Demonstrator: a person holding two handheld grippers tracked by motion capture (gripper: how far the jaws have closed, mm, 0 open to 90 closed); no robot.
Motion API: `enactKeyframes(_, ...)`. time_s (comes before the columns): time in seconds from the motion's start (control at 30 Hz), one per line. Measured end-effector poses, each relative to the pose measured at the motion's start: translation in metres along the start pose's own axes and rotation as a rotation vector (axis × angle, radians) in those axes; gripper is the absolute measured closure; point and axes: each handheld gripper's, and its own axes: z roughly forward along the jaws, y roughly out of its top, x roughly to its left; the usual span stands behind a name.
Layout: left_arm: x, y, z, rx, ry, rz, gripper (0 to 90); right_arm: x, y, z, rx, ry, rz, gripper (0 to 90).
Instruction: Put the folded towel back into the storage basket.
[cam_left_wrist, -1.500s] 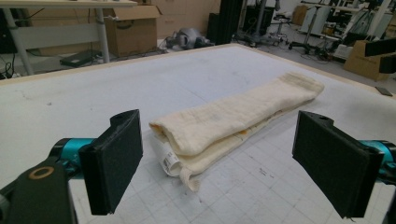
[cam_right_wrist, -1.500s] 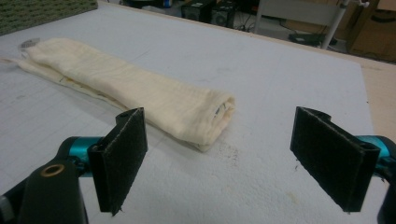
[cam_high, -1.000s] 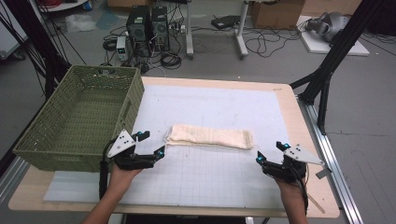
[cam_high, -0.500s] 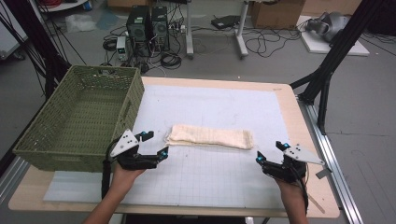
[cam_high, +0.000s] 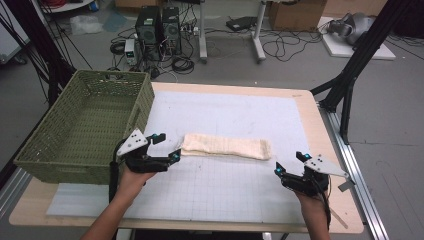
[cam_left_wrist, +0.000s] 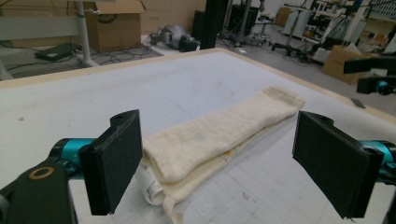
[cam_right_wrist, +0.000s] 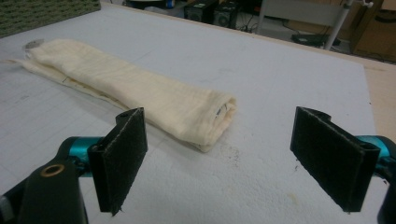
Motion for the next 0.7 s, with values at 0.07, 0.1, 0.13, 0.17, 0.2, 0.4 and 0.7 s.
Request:
enactKeyframes(0.07,0.001,0.005,0.003,-0.003,-0.006,-0.009,16.5,0.0,0.0,0.0,0.0,0.0,0.0,17.4)
enactKeyframes(0.1,0.002,0.007,0.005,0.002,-0.006,-0.004,16.5,0.0,0.0,0.0,0.0,0.001,-0.003,17.4)
enactKeyframes(0.13,0.003,0.009,0.007,0.007,-0.006,0.001,16.6,-0.001,0.0,0.001,-0.001,0.002,-0.007,17.4)
enactKeyframes(0.17,0.003,0.011,0.009,0.007,-0.006,0.002,16.6,-0.001,0.0,0.001,-0.001,0.002,-0.007,17.4)
enactKeyframes(0.2,0.004,0.013,0.011,0.009,-0.006,0.002,16.6,0.0,0.0,0.001,-0.003,0.005,0.001,17.4)
enactKeyframes(0.4,0.01,0.019,0.024,0.031,0.002,-0.005,16.6,0.0,0.0,0.0,-0.007,0.009,0.011,17.4)
enactKeyframes(0.7,0.016,0.021,0.048,0.088,0.011,-0.011,16.9,-0.002,-0.001,0.001,-0.007,0.008,0.009,17.4)
